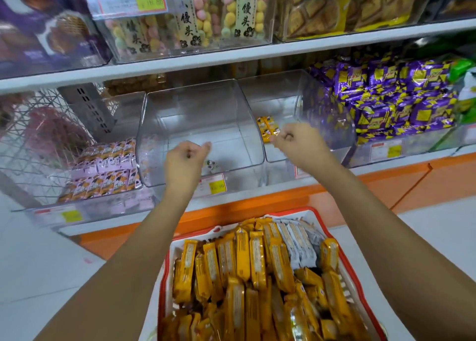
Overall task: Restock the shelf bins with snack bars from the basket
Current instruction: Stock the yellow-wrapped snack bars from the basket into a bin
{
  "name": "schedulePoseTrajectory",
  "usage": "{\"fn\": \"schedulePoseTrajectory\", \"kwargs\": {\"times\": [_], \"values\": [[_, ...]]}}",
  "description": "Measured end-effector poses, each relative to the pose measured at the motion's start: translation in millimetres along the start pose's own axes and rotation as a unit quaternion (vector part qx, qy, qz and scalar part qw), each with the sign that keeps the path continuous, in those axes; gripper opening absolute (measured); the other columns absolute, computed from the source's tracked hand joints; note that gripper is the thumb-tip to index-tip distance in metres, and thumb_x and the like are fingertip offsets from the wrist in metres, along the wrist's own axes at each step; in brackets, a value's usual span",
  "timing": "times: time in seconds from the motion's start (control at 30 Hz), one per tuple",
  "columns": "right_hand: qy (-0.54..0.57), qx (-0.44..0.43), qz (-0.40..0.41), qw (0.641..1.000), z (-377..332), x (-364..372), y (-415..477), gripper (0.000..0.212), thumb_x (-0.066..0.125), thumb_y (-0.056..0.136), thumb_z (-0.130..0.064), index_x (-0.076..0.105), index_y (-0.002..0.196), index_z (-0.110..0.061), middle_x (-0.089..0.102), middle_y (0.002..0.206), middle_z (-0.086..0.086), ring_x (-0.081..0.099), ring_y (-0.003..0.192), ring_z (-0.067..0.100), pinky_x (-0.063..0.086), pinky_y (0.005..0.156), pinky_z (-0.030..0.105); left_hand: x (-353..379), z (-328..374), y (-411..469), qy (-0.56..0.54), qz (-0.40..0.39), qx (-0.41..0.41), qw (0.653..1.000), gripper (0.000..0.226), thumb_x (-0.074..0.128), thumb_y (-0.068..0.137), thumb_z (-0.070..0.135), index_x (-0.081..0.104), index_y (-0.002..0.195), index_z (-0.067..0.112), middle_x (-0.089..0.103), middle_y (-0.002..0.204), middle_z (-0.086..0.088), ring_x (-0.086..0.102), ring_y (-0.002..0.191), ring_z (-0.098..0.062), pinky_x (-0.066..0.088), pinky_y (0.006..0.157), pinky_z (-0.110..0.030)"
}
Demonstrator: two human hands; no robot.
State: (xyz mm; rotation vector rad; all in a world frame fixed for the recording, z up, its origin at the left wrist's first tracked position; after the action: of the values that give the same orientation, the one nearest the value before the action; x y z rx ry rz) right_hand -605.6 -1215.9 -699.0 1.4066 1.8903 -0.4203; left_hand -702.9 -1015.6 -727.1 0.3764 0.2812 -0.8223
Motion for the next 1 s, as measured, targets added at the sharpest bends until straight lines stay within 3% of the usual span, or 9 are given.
{"fn": "schedulePoseTrajectory", "kwargs": {"times": [0.1,0.2,0.33,0.47,0.63,0.73,0.8,0.9,1.0], "values": [[-0.039,0.024,-0.089,0.995,12,23,-60,0.023,0.056,0.094,-0.028,0.060,0.085,-0.007,0.064,0.083,0.008,0.060,0.081,0.022,0.046,0.071,0.030,-26,6,-32,-0.050,0.029,0.028,0.998,0.039,0.059,0.093,0.021,0.044,0.058,0.010,0.038,0.056,-0.003,0.035,0.048,-0.004,0.038,0.055,-0.014],[-0.086,0.066,-0.179,0.978,15,64,-119,0.041,0.057,0.093,-0.042,0.050,0.122,-0.014,0.063,0.113,0.007,0.060,0.105,0.024,0.043,0.077,0.028,-34,-20,-73,0.063,-0.122,-0.026,0.990,0.040,0.058,0.092,0.022,0.045,0.056,0.009,0.038,0.053,-0.006,0.034,0.045,-0.009,0.037,0.053,-0.022],[-0.185,0.126,-0.240,0.945,15,130,-160,0.094,0.057,0.088,-0.056,0.006,0.152,-0.013,0.013,0.157,0.013,0.035,0.137,0.031,0.046,0.094,0.038,-25,-73,-111,0.238,-0.355,-0.092,0.899,0.026,0.058,0.090,0.023,0.065,0.066,0.015,0.066,0.071,-0.013,0.061,0.067,-0.025,0.047,0.066,-0.036],[-0.202,0.153,-0.187,0.949,19,158,-170,0.102,0.059,0.088,-0.054,-0.010,0.152,-0.015,0.002,0.158,0.013,0.017,0.143,0.031,0.043,0.100,0.035,-13,-108,-147,0.297,-0.435,-0.095,0.844,0.026,0.053,0.094,0.024,0.056,0.069,0.017,0.052,0.068,-0.002,0.049,0.068,-0.013,0.024,0.059,-0.024],[-0.075,0.167,-0.152,0.971,30,150,-167,0.094,0.069,0.085,-0.039,0.008,0.152,-0.015,0.025,0.149,0.012,0.034,0.135,0.029,0.042,0.098,0.033,-11,-122,-168,0.296,-0.453,-0.122,0.832,0.039,0.051,0.094,0.019,0.042,0.057,0.015,0.038,0.057,0.001,0.038,0.051,-0.008,0.027,0.050,-0.025],[0.131,0.204,-0.146,0.959,34,133,-163,0.075,0.071,0.083,-0.025,0.029,0.145,-0.018,0.044,0.133,0.007,0.055,0.106,0.019,0.047,0.081,0.027,-11,-105,-162,0.223,-0.386,-0.121,0.887,0.023,0.049,0.098,0.029,0.061,0.082,0.016,0.051,0.066,0.005,0.050,0.061,-0.005,0.040,0.059,-0.023],[0.243,0.216,-0.169,0.930,30,119,-165,0.058,0.070,0.084,-0.021,0.041,0.134,-0.021,0.047,0.119,-0.002,0.052,0.091,0.004,0.043,0.068,0.024,-14,-87,-155,0.051,-0.333,-0.196,0.921,0.026,0.049,0.096,0.042,0.063,0.094,0.020,0.063,0.081,0.003,0.065,0.079,-0.012,0.055,0.076,-0.028],[0.303,0.168,-0.174,0.922,27,104,-172,0.046,0.072,0.083,-0.017,0.049,0.122,-0.028,0.048,0.122,-0.007,0.049,0.101,0.000,0.043,0.075,0.019,-17,-61,-147,-0.167,-0.306,-0.289,0.892,0.031,0.055,0.089,0.047,0.064,0.106,0.023,0.070,0.103,-0.006,0.069,0.097,-0.021,0.054,0.091,-0.038],[0.286,0.096,-0.150,0.942,21,94,-178,0.046,0.074,0.082,-0.017,0.050,0.112,-0.040,0.049,0.128,-0.012,0.046,0.117,0.008,0.038,0.085,0.018,-17,-49,-144,-0.206,-0.287,-0.298,0.887,0.042,0.063,0.085,0.037,0.064,0.111,0.005,0.069,0.109,-0.015,0.069,0.099,-0.026,0.049,0.098,-0.043]]}}
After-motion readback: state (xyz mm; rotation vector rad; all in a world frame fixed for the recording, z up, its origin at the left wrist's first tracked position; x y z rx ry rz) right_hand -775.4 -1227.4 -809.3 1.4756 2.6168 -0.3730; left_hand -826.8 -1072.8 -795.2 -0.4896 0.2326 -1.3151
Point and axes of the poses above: each hand's wrist, its own y-axis towards the middle knuckle, its own x-axis out of the palm, z = x × y, the point moved 1 cm from there along y, towards the middle knuckle
